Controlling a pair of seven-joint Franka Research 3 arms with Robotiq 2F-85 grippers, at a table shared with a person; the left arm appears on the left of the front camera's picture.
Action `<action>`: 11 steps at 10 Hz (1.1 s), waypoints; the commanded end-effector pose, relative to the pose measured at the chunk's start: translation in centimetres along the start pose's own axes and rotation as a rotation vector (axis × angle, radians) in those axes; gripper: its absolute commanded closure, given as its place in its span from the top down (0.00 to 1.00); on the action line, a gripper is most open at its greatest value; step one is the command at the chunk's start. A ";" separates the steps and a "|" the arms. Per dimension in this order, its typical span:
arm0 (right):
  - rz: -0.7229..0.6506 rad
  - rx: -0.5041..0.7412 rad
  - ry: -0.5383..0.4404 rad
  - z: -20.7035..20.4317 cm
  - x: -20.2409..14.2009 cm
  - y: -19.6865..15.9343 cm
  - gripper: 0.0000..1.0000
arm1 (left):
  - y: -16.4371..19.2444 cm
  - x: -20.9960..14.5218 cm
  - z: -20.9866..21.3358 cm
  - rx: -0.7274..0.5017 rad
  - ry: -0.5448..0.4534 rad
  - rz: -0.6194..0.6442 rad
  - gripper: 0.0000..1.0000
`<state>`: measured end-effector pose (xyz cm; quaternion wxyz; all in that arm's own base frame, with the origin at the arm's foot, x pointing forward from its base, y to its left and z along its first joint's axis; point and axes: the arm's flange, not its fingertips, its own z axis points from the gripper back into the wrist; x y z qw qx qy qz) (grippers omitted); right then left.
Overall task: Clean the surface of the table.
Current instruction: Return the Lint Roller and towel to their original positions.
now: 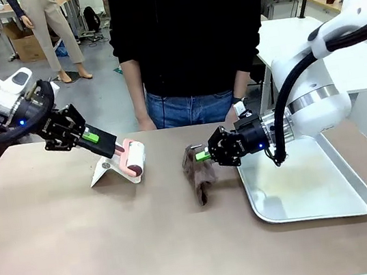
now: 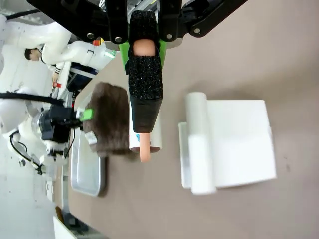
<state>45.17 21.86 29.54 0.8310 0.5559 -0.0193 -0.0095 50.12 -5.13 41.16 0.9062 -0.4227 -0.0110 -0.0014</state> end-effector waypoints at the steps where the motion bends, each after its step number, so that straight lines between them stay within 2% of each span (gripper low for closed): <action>1: -0.020 0.037 0.004 -0.5 0.0 0.7 0.10 | -0.7 1.6 0.8 0.053 0.004 0.020 0.22; 5: -0.056 0.024 0.037 -1.9 1.0 0.0 0.10 | -0.8 3.0 0.1 0.142 0.000 -0.028 0.22; 11: -0.065 0.058 0.015 -1.3 1.1 -1.0 0.10 | -1.0 4.1 -1.9 0.194 -0.014 0.024 0.22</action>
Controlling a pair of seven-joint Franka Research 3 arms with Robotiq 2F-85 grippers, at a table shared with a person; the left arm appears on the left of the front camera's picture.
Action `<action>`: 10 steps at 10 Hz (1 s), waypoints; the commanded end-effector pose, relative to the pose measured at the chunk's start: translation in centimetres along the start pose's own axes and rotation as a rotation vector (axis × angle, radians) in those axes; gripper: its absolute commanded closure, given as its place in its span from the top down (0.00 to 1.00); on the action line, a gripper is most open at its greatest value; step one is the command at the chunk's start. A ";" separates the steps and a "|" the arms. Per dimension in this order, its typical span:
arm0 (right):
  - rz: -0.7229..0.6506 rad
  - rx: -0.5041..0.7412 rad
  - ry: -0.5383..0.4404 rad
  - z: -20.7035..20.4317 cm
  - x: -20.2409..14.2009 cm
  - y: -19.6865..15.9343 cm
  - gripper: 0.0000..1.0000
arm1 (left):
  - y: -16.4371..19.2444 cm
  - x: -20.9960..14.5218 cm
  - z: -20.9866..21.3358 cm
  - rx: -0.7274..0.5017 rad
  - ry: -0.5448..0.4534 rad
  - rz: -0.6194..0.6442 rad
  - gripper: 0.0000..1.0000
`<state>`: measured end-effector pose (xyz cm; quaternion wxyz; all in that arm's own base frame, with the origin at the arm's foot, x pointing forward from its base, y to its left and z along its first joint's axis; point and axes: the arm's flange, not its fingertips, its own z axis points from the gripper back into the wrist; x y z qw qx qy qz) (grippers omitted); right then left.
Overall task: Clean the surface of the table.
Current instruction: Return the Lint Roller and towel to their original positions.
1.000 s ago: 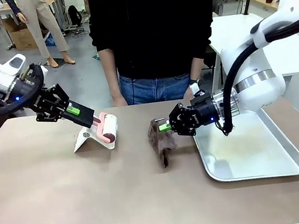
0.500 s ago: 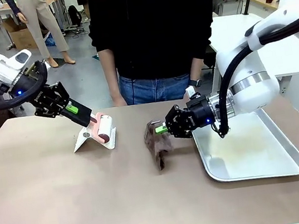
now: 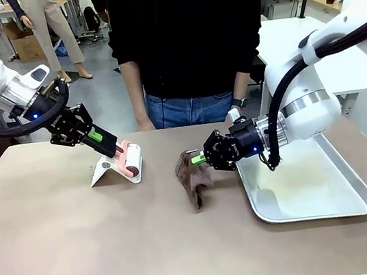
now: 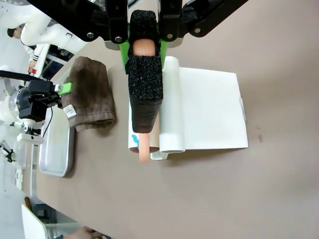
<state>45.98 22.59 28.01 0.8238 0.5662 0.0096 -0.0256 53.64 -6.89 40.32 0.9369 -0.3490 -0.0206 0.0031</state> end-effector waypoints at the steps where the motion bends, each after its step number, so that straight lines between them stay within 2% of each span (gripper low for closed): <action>1: -0.007 0.035 -0.018 0.1 0.3 0.0 0.10 | -0.6 0.8 0.0 0.039 0.001 0.029 0.22; 10: -0.028 0.062 -0.046 0.9 0.4 -1.1 0.10 | -0.9 -0.3 -1.9 0.110 -0.055 0.055 0.22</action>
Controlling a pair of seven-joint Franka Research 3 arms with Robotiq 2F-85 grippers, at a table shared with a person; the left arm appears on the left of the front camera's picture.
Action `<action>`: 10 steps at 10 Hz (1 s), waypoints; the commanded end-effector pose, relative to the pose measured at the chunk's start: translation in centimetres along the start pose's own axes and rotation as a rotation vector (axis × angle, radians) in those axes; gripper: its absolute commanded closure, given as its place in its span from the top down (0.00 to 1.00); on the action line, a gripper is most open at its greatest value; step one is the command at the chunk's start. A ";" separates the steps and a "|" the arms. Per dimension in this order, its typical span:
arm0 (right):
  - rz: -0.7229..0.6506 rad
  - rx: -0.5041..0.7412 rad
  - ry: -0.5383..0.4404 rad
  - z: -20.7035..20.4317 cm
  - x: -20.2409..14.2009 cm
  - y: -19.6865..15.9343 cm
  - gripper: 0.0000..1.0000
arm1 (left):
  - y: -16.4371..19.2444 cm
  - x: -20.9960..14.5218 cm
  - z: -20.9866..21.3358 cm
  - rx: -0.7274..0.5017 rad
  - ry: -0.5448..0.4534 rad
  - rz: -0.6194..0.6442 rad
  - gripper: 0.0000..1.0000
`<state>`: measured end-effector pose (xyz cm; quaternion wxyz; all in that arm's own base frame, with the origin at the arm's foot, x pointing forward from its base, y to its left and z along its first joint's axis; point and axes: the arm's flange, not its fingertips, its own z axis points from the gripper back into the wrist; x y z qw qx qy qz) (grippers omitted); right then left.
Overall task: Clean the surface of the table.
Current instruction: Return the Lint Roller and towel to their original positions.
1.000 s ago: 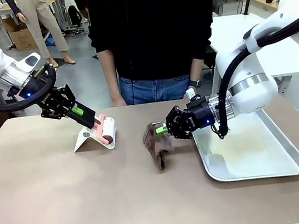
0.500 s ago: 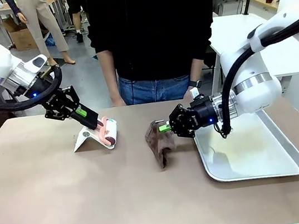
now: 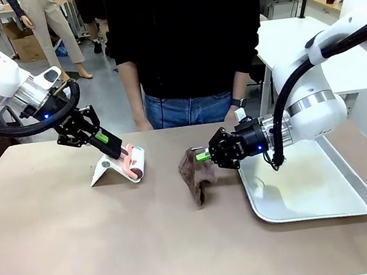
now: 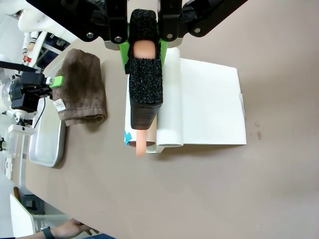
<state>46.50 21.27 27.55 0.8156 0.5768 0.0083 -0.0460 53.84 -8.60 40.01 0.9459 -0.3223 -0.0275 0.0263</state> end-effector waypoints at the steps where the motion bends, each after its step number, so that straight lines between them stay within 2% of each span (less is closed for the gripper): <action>1: 0.004 0.037 -0.023 -0.1 -0.2 -0.3 0.10 | 0.1 -0.6 -0.6 0.057 -0.028 0.015 0.22; 7: 0.010 -0.010 -0.005 -0.5 -0.3 -0.3 0.10 | 0.7 -0.5 -0.5 0.047 -0.037 0.013 0.22; 8: 0.007 -0.011 0.004 -0.5 -0.2 -0.3 0.28 | 0.8 -0.5 -0.6 0.047 -0.033 0.016 0.27; 9: 0.002 -0.018 0.012 -0.6 -0.2 -0.3 0.65 | 0.9 -0.5 -0.6 0.046 -0.028 0.018 0.79; 10: -0.001 -0.027 0.014 -0.6 -0.2 -0.2 0.83 | 0.9 -0.6 -0.5 0.047 -0.030 0.020 0.84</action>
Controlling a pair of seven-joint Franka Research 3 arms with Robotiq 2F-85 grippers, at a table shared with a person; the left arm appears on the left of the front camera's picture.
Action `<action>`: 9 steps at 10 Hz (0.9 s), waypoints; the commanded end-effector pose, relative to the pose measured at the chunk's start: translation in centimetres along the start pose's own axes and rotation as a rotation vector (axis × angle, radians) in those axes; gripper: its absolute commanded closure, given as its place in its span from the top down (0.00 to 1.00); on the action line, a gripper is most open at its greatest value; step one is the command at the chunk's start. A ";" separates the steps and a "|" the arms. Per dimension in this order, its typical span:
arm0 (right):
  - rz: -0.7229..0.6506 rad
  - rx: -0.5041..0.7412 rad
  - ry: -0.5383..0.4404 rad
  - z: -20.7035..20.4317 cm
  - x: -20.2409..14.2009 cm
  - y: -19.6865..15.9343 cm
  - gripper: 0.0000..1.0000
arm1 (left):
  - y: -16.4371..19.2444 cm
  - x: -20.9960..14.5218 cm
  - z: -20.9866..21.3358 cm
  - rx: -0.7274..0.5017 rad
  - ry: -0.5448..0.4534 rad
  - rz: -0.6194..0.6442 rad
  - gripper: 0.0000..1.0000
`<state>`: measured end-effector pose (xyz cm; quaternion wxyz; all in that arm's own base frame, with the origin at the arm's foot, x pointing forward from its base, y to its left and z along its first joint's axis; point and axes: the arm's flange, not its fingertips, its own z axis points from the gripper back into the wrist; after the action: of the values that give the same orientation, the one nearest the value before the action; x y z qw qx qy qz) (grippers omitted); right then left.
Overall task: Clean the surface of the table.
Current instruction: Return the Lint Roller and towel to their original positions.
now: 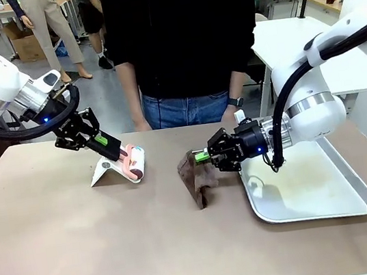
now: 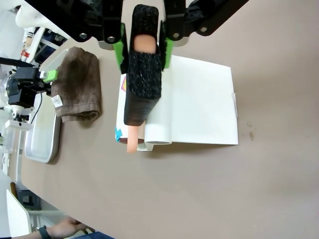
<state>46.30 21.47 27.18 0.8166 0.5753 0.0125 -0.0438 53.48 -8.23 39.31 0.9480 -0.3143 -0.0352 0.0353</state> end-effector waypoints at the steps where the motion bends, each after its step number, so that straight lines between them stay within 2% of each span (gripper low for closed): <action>1: 0.004 -0.033 -0.001 -0.1 -0.1 0.2 1.00 | 0.2 -0.2 0.0 0.032 -0.012 0.010 1.00; 4: 0.039 -0.141 -0.023 0.7 -0.6 1.4 0.98 | 0.1 -0.5 0.8 0.025 -0.037 0.015 1.00; 9: 0.134 -0.549 -0.051 1.3 -2.1 7.9 1.00 | -0.6 -3.3 3.6 -0.015 -0.087 -0.026 1.00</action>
<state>45.31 22.32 33.47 0.9225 0.3839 -0.0408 0.0059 51.42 -7.39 42.17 0.9467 -0.3133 -0.0655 0.0362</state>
